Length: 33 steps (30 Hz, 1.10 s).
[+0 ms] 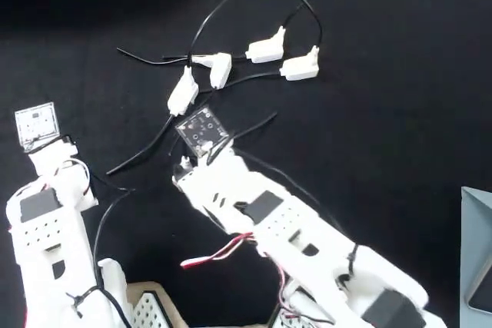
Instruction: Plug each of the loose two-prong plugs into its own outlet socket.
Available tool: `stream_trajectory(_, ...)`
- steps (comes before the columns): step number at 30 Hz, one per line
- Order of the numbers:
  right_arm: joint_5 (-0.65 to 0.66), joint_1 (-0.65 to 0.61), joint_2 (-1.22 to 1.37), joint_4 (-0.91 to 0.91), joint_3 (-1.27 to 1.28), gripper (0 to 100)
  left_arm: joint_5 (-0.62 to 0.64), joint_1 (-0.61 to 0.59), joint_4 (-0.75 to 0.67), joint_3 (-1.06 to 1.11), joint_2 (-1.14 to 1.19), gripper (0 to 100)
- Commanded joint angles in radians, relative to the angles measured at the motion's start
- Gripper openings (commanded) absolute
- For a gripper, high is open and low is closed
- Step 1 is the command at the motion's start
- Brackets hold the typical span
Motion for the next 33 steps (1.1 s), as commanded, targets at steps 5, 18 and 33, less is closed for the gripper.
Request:
stream_trajectory(5,-0.011,-0.037,0.077,-0.097,-0.036,1.2,0.011,-0.004,-0.035,-0.004,-0.017,3)
stream_trajectory(18,-0.006,-0.031,0.14,-0.14,-0.036,1.2,0.011,-0.004,-0.034,-0.002,-0.017,3)
stream_trajectory(33,0.101,-0.031,0.288,-0.144,-0.035,1.2,0.011,-0.008,-0.034,-0.002,-0.017,3)
